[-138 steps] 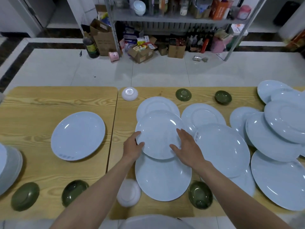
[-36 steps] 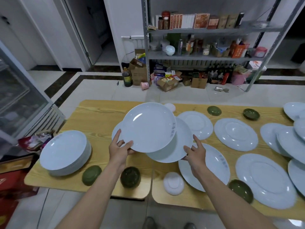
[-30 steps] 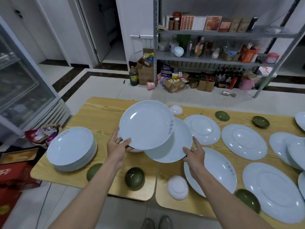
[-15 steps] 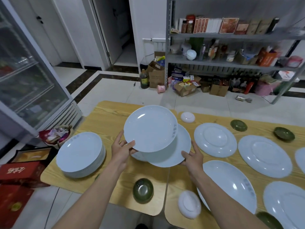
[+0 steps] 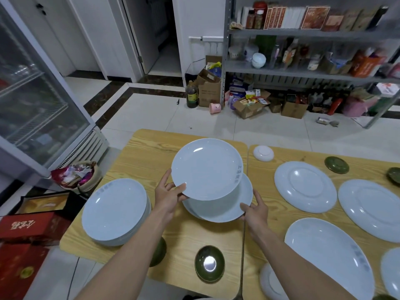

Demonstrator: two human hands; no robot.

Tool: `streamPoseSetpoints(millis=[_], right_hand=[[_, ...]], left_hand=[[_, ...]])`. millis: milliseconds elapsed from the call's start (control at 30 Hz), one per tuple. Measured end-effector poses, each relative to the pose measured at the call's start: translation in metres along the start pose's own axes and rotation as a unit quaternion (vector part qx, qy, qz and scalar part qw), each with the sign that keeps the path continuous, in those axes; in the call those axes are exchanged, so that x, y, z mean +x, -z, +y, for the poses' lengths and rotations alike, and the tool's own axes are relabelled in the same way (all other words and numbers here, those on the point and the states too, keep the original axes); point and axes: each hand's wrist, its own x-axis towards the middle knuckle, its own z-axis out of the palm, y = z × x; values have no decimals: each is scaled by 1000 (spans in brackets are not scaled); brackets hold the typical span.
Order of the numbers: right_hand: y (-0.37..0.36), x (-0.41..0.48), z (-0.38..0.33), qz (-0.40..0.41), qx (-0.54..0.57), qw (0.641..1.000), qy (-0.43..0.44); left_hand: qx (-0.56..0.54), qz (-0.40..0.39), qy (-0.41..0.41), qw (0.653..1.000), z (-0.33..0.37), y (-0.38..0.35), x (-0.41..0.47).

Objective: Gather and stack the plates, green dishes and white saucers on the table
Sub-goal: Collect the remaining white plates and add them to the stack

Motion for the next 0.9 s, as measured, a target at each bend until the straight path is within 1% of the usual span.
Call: streamPoseSetpoints(millis=[400, 500, 600, 700, 800, 900], right_hand=[[-18, 10, 10, 38, -50, 998, 10], [-20, 16, 16, 58, -87, 994, 13], [-26, 22, 16, 91, -145, 985, 29], [-31, 25, 15, 118, -179, 976, 38], [-30, 26, 17, 129, -211, 969, 24], [-30, 26, 20, 131, -216, 967, 20]], left_hand=[[1, -6, 28, 1000, 2, 10, 28], [4, -5, 30, 1000, 2, 11, 30], [5, -6, 31, 999, 2, 12, 30], [9, -5, 32, 999, 2, 14, 30], [14, -3, 35, 999, 1, 16, 29], [12, -2, 37, 999, -1, 18, 27]])
